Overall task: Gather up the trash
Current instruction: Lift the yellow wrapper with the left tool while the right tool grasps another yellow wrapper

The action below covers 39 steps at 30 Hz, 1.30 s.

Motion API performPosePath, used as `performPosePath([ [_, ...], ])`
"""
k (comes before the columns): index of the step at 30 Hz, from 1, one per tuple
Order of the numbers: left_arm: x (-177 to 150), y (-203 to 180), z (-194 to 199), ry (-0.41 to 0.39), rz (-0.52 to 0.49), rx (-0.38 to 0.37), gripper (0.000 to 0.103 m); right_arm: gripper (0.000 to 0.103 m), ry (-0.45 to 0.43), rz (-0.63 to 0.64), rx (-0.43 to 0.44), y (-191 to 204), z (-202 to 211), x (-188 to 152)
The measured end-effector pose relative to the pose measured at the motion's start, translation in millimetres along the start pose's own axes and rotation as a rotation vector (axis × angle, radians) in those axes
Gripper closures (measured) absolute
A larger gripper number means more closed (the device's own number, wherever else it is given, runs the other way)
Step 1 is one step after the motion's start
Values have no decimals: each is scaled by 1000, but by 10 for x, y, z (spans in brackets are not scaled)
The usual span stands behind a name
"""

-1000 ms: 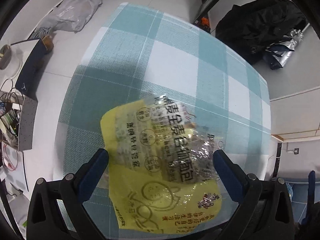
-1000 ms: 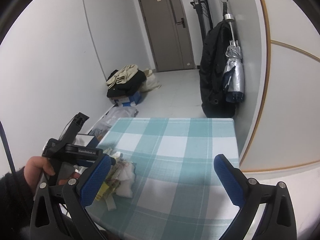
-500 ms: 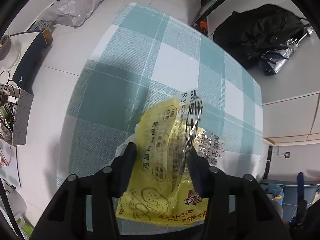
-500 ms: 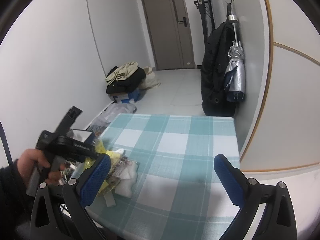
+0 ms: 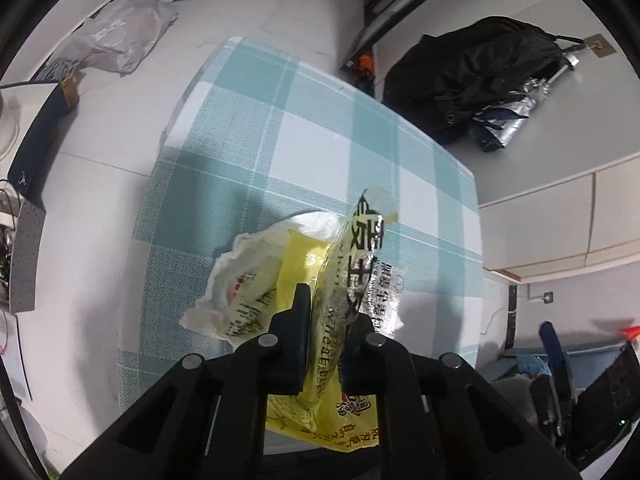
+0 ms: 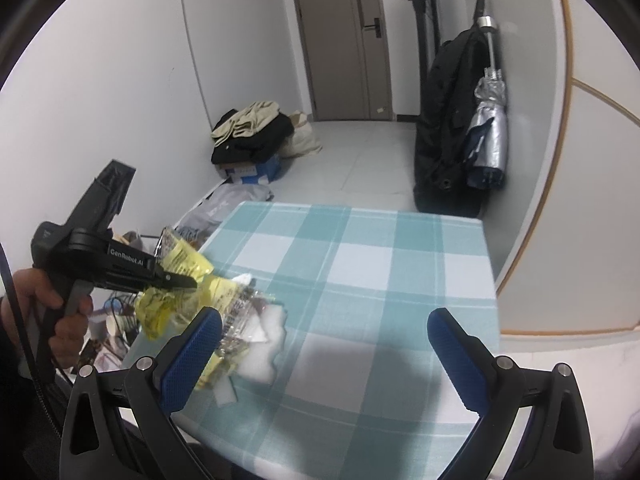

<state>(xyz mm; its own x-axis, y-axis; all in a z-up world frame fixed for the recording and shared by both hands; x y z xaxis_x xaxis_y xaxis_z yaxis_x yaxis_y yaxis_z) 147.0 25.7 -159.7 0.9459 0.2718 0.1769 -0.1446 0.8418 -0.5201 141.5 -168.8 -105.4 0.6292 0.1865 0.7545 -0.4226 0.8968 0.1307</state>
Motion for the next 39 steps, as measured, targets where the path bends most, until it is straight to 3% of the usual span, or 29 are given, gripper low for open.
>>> performPosePath([
  [6, 52, -82, 180, -41, -24, -75, 97, 4, 93, -44, 129, 227, -144, -120],
  [8, 64, -116, 233, -56, -31, -101, 97, 13, 141, -67, 178, 301, -229, -198],
  [12, 95, -201, 363, -99, -48, -158, 97, 18, 248, -156, 262, 455, -432, -418],
  [14, 106, -214, 409, -113, -49, -182, 97, 27, 301, -198, 315, 565, -528, -541],
  [21, 127, -210, 461, -125, -41, -226, 97, 30, 402, -337, 372, 734, -786, -847],
  [24, 115, -214, 506, -132, -43, -248, 97, 31, 423, -394, 398, 763, -880, -915],
  [26, 112, -222, 526, -136, -45, -260, 97, 37, 418, -415, 425, 802, -895, -910],
  [30, 95, -209, 534, -136, -47, -266, 97, 42, 402, -392, 405, 871, -924, -887],
  [36, 64, -210, 536, -131, -53, -274, 97, 62, 380, -360, 380, 931, -943, -857],
  [38, 61, -212, 534, -129, -52, -273, 97, 78, 380, -354, 377, 945, -954, -863],
  [39, 57, -211, 537, -129, -52, -274, 97, 80, 374, -353, 376, 944, -934, -860],
])
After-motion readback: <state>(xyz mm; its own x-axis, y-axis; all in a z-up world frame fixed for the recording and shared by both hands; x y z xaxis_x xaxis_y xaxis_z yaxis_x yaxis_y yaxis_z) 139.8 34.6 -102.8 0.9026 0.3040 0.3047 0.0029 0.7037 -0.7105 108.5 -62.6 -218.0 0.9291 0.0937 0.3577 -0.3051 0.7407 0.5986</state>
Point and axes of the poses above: each gripper's, at about its wrist camera, not at the fingertips, and z roughly against the way its jaws point, y to its left, x to its top, the point moved 9 cm from there along -z, roughly the way its jaws point, and after that the axes turned 1 degree about z, right-handed, at the moved point
